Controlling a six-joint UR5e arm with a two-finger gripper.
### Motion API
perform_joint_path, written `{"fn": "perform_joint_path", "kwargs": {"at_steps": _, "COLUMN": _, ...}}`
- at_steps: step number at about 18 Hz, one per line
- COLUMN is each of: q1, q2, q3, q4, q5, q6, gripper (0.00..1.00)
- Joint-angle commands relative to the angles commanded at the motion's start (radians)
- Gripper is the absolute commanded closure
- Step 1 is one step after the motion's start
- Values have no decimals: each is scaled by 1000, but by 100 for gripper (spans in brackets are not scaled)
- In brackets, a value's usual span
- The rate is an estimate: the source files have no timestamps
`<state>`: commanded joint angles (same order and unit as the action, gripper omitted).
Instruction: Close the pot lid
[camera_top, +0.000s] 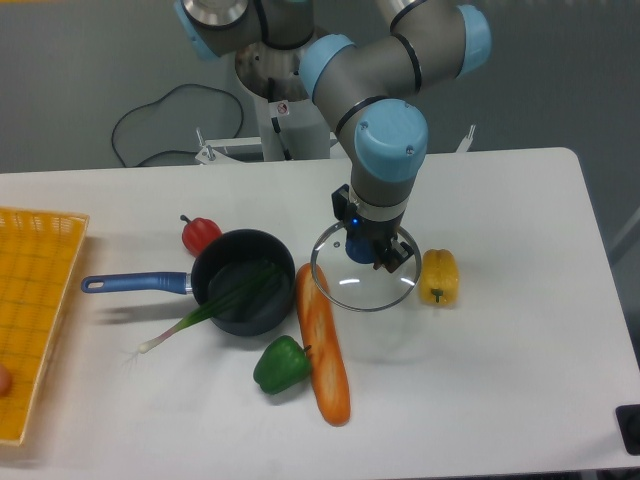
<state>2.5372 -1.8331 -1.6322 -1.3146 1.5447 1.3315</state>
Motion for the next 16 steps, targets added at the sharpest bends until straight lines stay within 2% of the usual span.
{"fn": "perform_joint_path", "kwargs": {"at_steps": 16, "q1": -11, "q2": 5, "q3": -20, "q4": -2, "q5": -28, "q6": -26, "gripper": 56}}
